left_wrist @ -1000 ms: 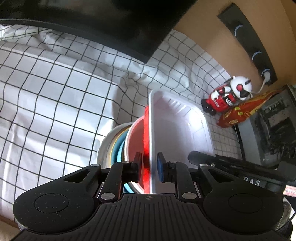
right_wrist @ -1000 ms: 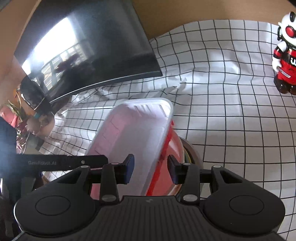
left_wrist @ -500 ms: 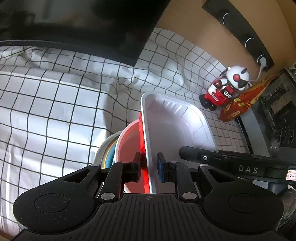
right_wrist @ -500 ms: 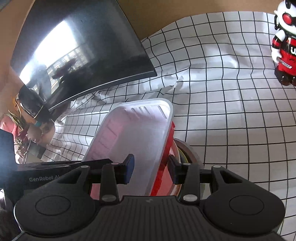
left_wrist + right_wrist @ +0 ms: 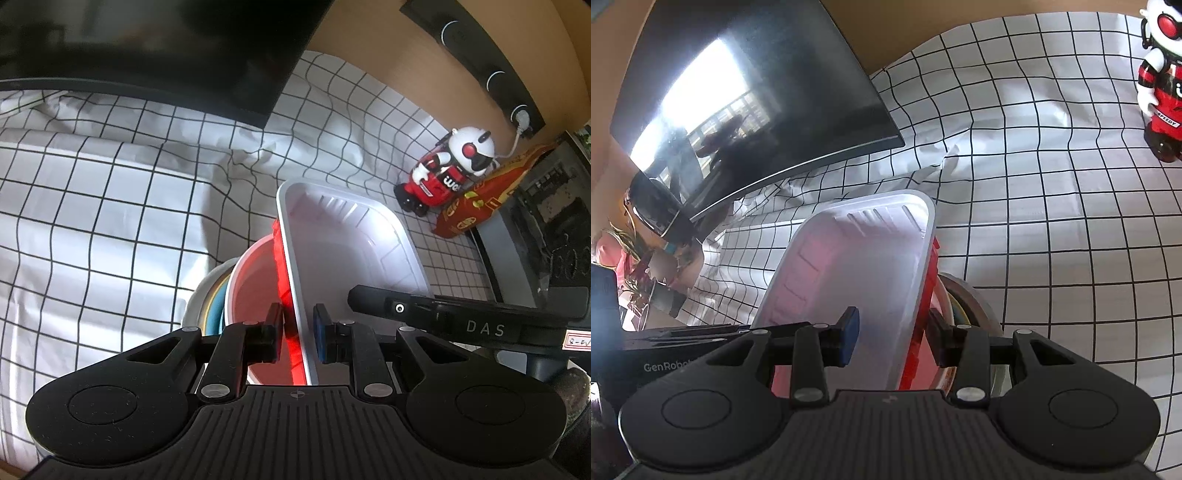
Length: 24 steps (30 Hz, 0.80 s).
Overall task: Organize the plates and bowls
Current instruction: 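Hold the dish on the stack rim and settle it with both tools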
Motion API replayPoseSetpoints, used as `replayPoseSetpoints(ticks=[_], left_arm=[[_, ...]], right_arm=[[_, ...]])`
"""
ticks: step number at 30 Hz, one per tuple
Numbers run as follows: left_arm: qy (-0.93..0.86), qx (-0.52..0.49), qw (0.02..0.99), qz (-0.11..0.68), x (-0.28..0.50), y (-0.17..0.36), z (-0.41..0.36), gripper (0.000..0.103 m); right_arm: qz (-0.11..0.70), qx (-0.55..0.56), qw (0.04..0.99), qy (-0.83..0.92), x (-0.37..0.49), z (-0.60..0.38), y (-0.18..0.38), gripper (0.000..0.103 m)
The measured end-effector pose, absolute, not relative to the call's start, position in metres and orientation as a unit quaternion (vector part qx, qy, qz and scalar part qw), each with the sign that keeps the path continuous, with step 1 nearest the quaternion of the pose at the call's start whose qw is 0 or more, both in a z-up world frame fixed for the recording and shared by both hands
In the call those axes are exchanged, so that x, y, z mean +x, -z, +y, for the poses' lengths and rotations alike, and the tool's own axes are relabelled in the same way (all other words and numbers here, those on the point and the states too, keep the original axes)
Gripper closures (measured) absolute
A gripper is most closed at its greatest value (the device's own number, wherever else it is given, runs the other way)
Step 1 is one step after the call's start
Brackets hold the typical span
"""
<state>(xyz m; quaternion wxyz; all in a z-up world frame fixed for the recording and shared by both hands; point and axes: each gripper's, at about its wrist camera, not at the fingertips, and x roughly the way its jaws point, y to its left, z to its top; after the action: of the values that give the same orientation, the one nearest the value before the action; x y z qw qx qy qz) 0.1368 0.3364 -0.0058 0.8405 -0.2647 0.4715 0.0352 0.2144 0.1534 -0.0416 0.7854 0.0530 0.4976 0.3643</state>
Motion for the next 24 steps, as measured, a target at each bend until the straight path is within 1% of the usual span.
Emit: replayPoseSetpoints(ticks=[4, 8, 13, 19, 24], left_arm=[[-0.027, -0.281, 0.836, 0.471, 0.137, 0.004, 0.340, 0.083], [-0.027, -0.321, 0.830, 0.456, 0.132, -0.002, 0.352, 0.083], [-0.060, -0.328, 0.829, 0.448, 0.125, -0.007, 0.364, 0.082], [-0.042, -0.348, 0.818, 0.456, 0.124, -0.005, 0.360, 0.082], [-0.041, -0.336, 0.823, 0.456, 0.119, -0.011, 0.352, 0.082]], right_arm=[[0.490, 0.047, 0.791, -0.362, 0.212, 0.151, 0.038, 0.063], [0.476, 0.038, 0.804, -0.353, 0.210, 0.147, 0.029, 0.063], [0.458, 0.027, 0.823, -0.336, 0.209, 0.140, 0.023, 0.063], [0.467, 0.035, 0.810, -0.352, 0.201, 0.142, 0.029, 0.062], [0.463, 0.039, 0.805, -0.369, 0.189, 0.144, 0.027, 0.061]])
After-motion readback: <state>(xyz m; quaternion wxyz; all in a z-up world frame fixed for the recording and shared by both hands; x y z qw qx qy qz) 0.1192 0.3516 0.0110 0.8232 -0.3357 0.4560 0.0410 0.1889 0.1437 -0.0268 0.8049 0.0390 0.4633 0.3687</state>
